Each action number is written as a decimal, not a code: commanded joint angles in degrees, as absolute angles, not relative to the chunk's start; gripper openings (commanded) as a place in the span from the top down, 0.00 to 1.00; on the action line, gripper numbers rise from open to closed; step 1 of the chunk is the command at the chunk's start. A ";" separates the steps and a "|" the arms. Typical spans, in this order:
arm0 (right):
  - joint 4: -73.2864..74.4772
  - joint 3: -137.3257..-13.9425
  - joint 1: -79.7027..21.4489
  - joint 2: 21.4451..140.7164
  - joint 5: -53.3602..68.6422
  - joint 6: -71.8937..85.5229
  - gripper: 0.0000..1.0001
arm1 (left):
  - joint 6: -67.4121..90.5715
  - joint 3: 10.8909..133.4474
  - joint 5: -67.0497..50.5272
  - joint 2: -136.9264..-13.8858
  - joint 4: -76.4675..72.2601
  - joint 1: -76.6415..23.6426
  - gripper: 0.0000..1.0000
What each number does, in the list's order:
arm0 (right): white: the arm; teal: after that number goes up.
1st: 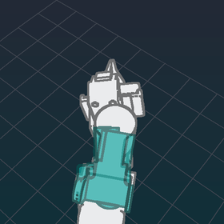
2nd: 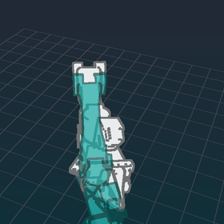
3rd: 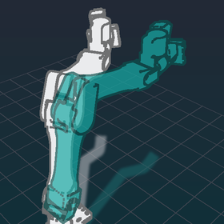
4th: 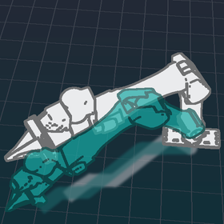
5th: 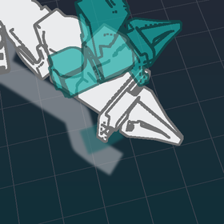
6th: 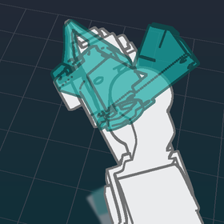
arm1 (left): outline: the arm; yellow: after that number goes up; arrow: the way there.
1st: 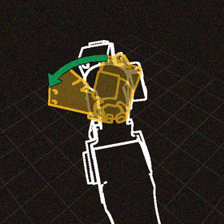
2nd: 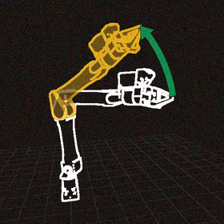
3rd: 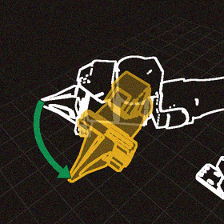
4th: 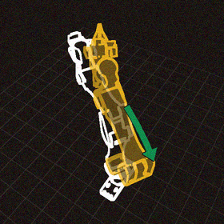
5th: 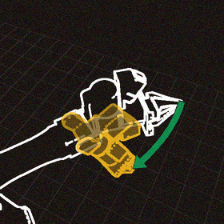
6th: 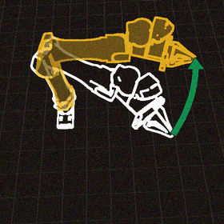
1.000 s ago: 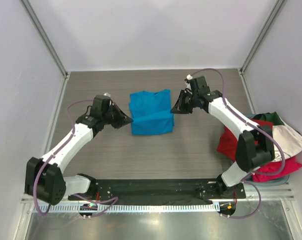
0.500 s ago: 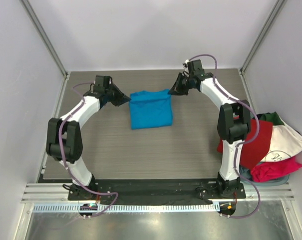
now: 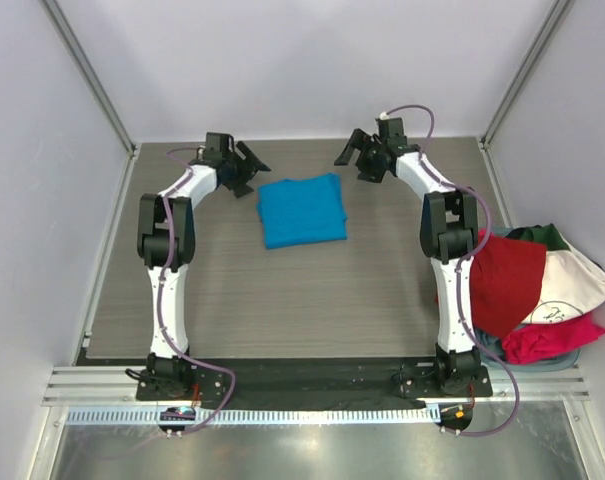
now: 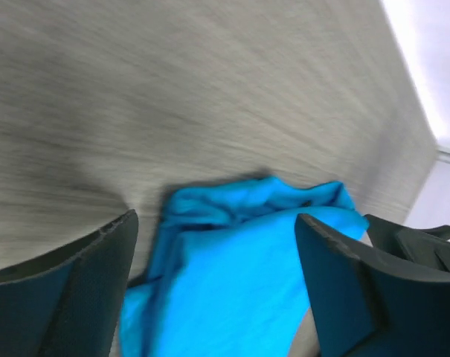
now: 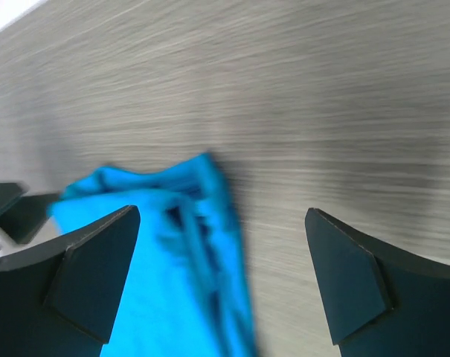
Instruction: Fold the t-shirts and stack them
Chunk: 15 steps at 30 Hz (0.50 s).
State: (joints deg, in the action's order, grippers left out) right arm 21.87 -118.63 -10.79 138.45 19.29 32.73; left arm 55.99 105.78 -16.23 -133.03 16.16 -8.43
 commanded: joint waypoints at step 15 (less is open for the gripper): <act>3.17 -100.73 -10.37 130.96 26.89 27.59 0.30 | 46.93 88.25 -15.20 -119.00 8.70 -8.44 0.25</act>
State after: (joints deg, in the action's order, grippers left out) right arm 7.27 -101.86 -10.13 132.84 23.66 27.14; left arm 48.97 89.30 -14.37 -120.77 11.53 -8.29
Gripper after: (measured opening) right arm 0.711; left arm 0.764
